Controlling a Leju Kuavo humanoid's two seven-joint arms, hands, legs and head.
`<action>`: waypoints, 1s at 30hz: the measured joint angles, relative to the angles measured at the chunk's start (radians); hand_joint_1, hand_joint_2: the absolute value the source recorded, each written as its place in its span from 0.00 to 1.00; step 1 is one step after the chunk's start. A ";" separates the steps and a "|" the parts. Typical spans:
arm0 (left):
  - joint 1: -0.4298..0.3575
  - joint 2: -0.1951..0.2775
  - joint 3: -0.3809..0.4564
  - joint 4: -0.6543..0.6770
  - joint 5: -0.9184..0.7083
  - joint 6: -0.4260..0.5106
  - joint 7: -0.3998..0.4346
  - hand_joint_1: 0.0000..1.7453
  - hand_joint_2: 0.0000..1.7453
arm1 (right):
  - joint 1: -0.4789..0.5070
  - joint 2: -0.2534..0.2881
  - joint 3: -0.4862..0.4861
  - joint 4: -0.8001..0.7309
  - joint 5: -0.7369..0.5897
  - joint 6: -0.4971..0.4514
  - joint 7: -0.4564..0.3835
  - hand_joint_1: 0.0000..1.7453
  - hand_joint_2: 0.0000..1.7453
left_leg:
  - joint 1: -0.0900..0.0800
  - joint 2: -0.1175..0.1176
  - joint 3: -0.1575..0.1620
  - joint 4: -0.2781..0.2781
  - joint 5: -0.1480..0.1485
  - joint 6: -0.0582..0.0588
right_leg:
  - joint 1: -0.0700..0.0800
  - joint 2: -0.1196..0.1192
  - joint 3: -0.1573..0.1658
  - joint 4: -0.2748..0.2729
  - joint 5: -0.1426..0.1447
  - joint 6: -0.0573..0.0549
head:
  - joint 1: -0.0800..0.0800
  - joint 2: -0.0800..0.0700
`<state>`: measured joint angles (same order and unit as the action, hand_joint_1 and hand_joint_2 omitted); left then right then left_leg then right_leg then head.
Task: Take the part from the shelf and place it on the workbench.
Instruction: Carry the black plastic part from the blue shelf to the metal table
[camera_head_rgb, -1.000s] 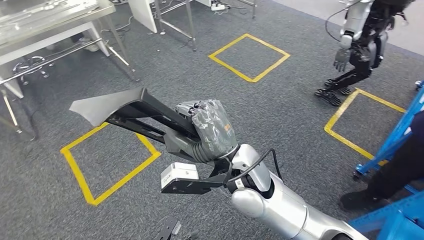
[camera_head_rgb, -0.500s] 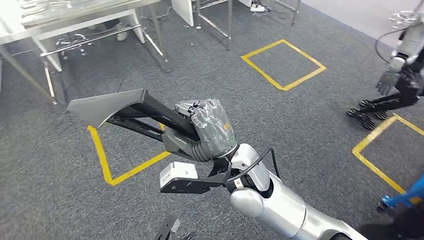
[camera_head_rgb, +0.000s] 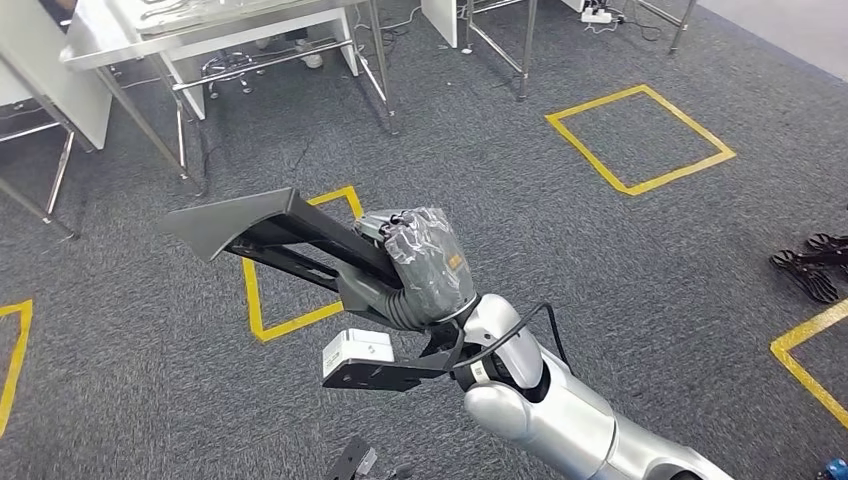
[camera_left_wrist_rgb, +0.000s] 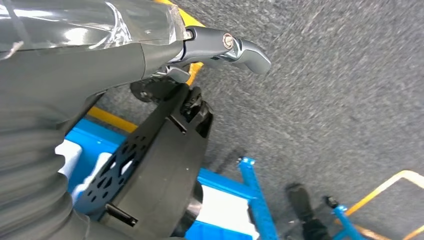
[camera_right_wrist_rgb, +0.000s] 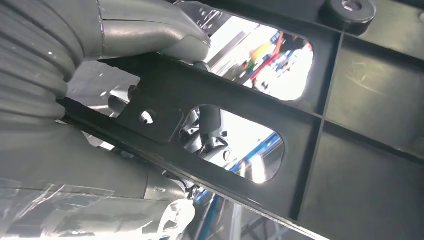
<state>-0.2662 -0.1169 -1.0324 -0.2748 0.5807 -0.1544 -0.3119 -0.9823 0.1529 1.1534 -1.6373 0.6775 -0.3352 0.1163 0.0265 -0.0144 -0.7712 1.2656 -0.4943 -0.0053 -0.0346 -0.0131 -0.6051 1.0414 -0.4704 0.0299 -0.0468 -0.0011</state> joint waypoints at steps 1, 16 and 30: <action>-0.001 -0.001 -0.003 0.000 -0.001 0.000 -0.001 0.00 1.00 | 0.001 0.000 0.001 0.000 0.000 0.000 0.000 1.00 1.00 | -0.003 0.002 -0.014 0.031 -0.006 0.007 | 0.006 -0.014 0.001 0.000 -0.002 -0.004 | 0.000 0.000; -0.017 -0.032 -0.042 -0.002 -0.072 -0.041 -0.044 0.00 1.00 | 0.035 -0.029 0.025 -0.067 0.010 0.039 0.031 1.00 1.00 | -0.041 -0.026 0.202 -0.318 0.093 0.090 | 0.020 0.006 -0.105 0.227 -0.088 0.027 | 0.002 0.000; -0.033 -0.057 -0.055 -0.002 -0.087 -0.031 -0.057 0.00 1.00 | 0.052 -0.053 0.030 -0.131 0.042 0.037 0.032 1.00 1.00 | -0.028 -0.005 0.086 -0.047 -0.030 0.029 | 0.007 0.018 0.050 -0.041 -0.020 -0.014 | 0.000 0.000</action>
<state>-0.2994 -0.1743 -1.0871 -0.2770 0.4940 -0.1858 -0.3687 -0.9305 0.0997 1.1836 -1.7682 0.7199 -0.2985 0.1480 -0.0014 -0.0197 -0.6853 1.2184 -0.5242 0.0239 -0.0280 0.0053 -0.5548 1.0003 -0.4903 0.0161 -0.0469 -0.0011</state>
